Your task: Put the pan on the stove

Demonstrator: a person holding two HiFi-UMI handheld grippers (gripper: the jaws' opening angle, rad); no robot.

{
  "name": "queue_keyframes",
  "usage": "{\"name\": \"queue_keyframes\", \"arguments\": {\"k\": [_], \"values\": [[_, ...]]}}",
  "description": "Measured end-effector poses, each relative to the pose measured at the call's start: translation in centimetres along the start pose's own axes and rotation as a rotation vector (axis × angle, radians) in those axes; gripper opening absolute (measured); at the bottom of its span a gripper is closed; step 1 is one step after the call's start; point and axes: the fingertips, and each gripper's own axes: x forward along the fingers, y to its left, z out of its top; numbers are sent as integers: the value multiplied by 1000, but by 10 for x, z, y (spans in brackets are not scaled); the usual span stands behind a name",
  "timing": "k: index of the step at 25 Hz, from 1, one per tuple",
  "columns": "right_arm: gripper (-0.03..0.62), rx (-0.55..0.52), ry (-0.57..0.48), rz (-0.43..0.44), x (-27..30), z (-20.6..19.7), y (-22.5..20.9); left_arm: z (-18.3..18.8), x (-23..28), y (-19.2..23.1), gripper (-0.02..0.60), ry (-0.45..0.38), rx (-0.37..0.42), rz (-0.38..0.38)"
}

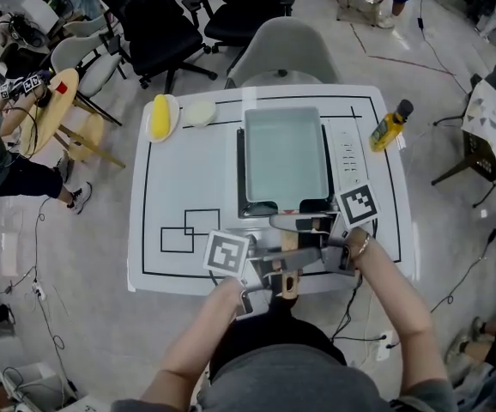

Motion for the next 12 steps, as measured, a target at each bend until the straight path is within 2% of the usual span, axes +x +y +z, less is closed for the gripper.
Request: {"name": "queue_keyframes", "arguments": {"k": [12], "values": [[187,55,-3,21,0,4,-2,6,1,-2,37,-20,-26,-10]]}}
